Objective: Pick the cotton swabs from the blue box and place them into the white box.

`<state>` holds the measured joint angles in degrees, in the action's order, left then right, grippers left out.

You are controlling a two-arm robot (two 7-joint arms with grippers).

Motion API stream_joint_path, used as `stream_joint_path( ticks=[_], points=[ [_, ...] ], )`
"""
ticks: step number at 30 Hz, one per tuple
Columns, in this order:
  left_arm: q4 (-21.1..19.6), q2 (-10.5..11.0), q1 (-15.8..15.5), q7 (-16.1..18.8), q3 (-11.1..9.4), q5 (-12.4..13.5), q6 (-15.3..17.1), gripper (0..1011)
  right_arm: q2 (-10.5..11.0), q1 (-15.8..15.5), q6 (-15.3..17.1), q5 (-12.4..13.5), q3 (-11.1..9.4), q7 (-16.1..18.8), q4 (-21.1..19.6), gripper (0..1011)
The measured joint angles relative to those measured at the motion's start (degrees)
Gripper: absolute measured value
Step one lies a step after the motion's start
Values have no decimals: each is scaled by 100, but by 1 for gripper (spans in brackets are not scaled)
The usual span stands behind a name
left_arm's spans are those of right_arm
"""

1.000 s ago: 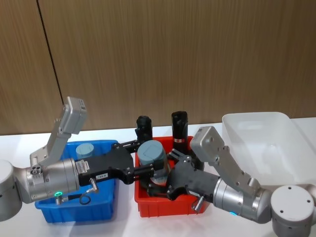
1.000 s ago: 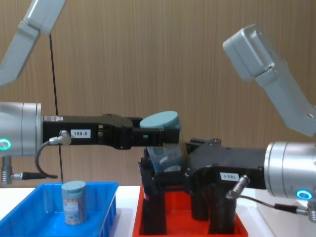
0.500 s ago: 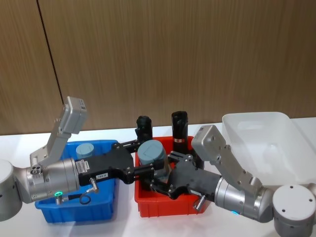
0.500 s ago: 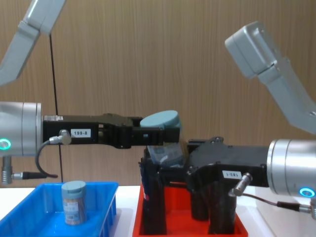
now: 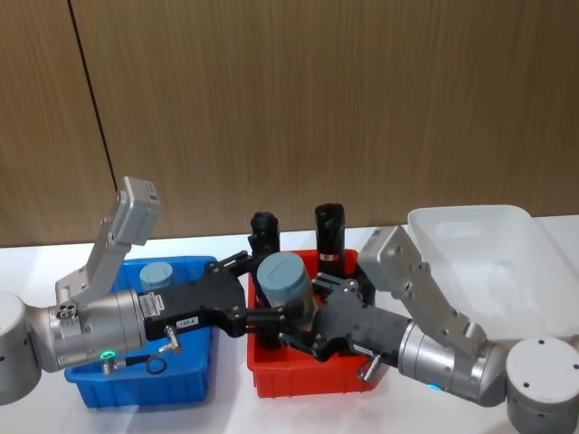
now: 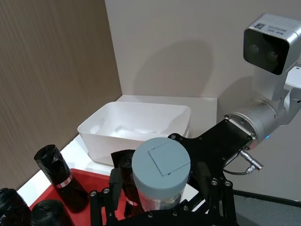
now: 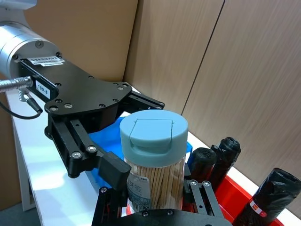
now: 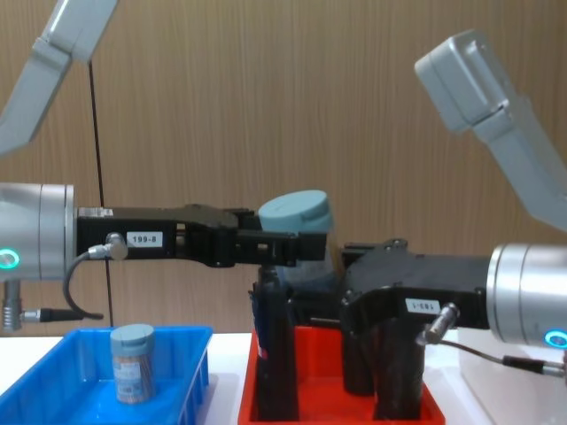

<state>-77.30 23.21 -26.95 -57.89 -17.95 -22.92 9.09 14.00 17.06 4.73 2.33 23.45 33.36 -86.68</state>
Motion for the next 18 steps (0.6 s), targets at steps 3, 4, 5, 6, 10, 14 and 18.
stream_joint_path(
  ticks=[3, 4, 5, 6, 10, 14, 18],
  points=[
    [0, 0, 0, 0, 0, 0, 0, 1004, 19, -7, -10, 27, -11, -36, -10, 623],
    [0, 0, 0, 0, 0, 0, 0, 1004, 24, -10, -14, 39, -14, -44, -13, 623],
    [0, 0, 0, 0, 0, 0, 0, 1004, 36, -15, -22, 59, -26, -67, -20, 622],
    [0, 0, 0, 0, 0, 0, 0, 1004, 42, -17, -26, 66, -32, -80, -22, 623],
    [0, 0, 0, 0, 0, 0, 0, 1004, 86, -36, -47, 152, -74, -167, -31, 623],
    [0, 0, 0, 0, 0, 0, 0, 1004, 153, -65, -73, 266, -141, -294, -43, 623],
    [0, 0, 0, 0, 0, 1, 0, 1004, 241, -106, -92, 405, -231, -452, -56, 623]
  ],
)
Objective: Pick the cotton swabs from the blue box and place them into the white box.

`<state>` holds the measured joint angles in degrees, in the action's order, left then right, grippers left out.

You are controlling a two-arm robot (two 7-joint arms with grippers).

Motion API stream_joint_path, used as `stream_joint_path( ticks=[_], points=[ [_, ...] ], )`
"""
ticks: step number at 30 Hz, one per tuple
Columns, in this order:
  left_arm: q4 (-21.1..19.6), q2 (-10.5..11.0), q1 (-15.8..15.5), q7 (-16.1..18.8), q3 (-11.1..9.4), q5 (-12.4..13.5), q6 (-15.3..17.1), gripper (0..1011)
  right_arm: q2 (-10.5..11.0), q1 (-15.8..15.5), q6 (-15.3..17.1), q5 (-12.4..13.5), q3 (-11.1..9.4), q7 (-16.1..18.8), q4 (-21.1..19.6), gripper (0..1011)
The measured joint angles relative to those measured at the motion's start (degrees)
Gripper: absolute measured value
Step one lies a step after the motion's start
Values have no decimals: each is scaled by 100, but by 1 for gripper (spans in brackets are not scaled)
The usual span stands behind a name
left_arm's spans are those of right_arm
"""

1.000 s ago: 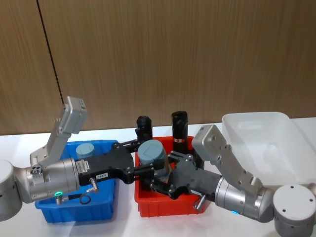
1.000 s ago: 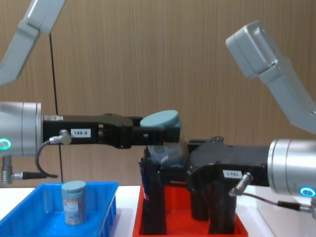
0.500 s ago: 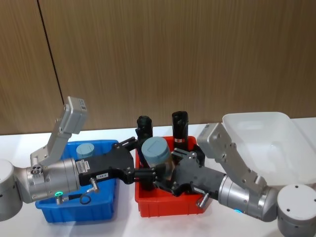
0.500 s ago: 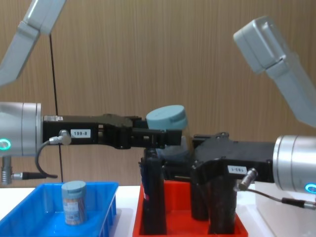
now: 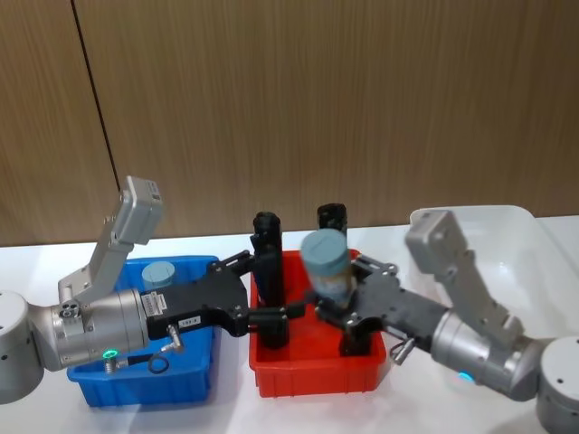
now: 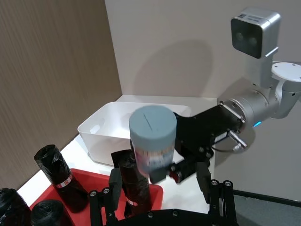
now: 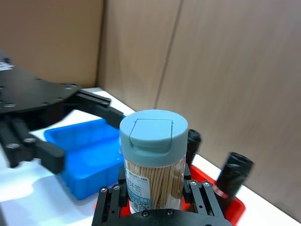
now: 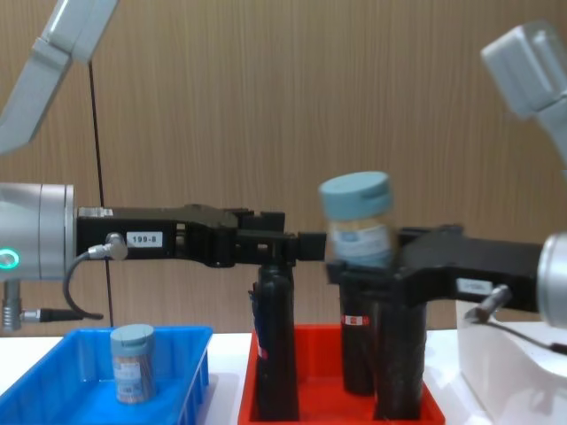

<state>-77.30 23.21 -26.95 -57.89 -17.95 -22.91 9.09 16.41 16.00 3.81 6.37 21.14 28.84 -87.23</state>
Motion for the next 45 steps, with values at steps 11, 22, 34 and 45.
stream_joint_path(
  ticks=[11, 22, 34, 45],
  points=[
    [0, 0, 0, 0, 0, 0, 0, 1004, 339, -111, -39, 372, -350, -500, -32, 623],
    [0, 0, 0, 0, 0, -1, 0, 1004, 565, -87, 37, 510, -630, -912, 170, 622],
    [0, 0, 0, 0, 0, -1, 0, 1004, 583, 49, 207, 555, -724, -1153, 647, 623],
    [0, 0, 0, 0, 0, -1, 0, 1004, 509, 229, 394, 641, -758, -1305, 1202, 623]
  ],
)
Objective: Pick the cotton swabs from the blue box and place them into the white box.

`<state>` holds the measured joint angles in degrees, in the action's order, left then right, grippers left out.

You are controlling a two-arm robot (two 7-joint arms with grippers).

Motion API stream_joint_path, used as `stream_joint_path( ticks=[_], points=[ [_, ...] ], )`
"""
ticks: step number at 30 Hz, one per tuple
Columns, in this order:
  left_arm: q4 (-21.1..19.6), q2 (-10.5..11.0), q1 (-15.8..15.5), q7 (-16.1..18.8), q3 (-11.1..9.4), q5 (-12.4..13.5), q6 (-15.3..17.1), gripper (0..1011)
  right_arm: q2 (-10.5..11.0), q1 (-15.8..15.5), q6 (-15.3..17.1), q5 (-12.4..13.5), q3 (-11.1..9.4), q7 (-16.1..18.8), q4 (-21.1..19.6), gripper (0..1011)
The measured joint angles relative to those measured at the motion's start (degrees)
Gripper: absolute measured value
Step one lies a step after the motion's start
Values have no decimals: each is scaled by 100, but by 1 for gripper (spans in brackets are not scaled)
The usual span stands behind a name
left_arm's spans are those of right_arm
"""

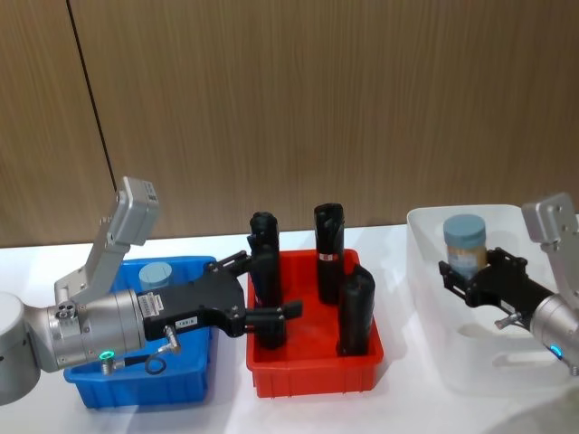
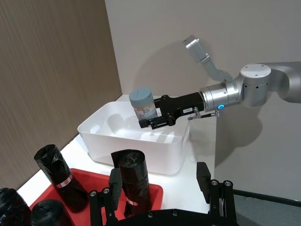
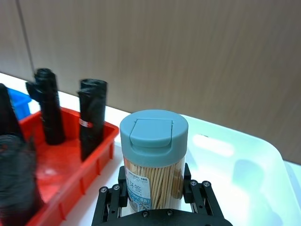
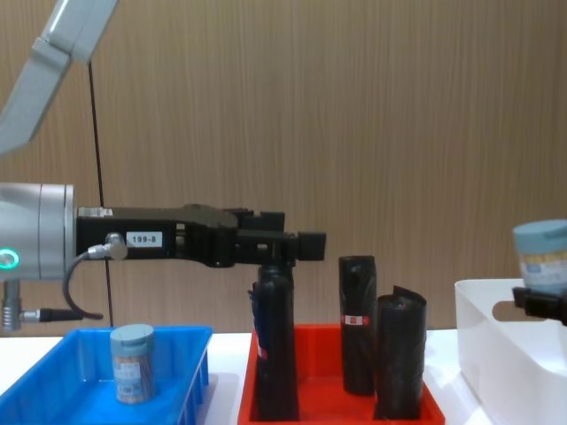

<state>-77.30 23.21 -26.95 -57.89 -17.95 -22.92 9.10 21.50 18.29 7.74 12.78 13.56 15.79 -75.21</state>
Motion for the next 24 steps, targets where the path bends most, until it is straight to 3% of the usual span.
stream_joint_path(
  ticks=[13, 24],
  points=[
    [0, 0, 0, 0, 0, 0, 0, 1004, -23, 221, 150, 67, -113, -183, 483, 623],
    [0, 0, 0, 0, 0, 0, 0, 1004, -32, 305, 213, 67, -149, -198, 622, 907]
  ],
)
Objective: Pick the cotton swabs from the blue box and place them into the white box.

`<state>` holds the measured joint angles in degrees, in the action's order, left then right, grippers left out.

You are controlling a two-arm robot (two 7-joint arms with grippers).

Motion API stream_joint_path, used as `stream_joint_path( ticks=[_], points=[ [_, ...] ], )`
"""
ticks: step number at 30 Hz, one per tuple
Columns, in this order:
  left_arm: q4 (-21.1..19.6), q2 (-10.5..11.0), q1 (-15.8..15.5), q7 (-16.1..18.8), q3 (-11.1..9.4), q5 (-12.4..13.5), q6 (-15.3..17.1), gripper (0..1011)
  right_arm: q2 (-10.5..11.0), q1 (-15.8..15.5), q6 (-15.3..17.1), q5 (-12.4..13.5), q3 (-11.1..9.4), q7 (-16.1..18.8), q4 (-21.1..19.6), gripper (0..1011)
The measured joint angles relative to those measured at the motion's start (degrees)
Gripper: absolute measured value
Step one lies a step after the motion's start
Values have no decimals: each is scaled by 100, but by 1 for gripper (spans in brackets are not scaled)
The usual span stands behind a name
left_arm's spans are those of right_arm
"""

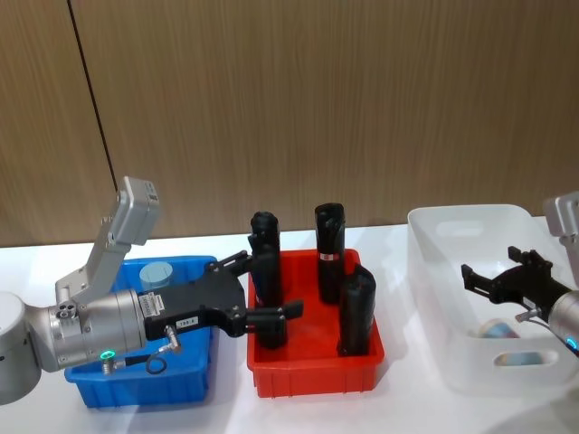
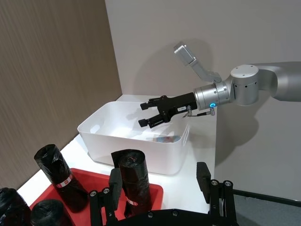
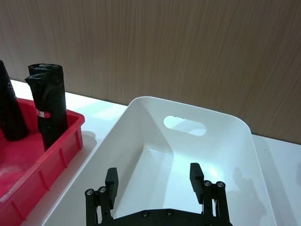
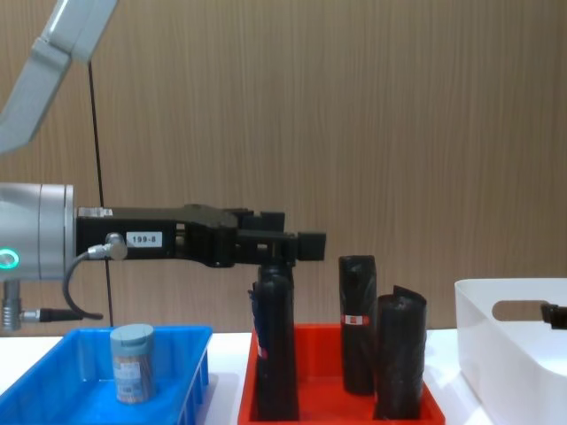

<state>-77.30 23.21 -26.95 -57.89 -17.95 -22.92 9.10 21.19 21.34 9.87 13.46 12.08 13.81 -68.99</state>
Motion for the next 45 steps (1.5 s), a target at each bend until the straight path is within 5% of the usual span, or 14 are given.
stream_joint_path(
  ticks=[3, 15, 45],
  points=[
    [0, 0, 0, 0, 0, 0, 0, 1004, -3, 9, 7, 0, -4, 2, 3, 998],
    [-67, -4, 58, 244, -35, 44, -29, 1004, -17, -163, -49, 17, 0, -74, -253, 1001],
    [-697, -61, 589, 2512, -354, 505, -365, 1004, -149, -1732, -616, 242, 66, -781, -2525, 1002]
  ],
)
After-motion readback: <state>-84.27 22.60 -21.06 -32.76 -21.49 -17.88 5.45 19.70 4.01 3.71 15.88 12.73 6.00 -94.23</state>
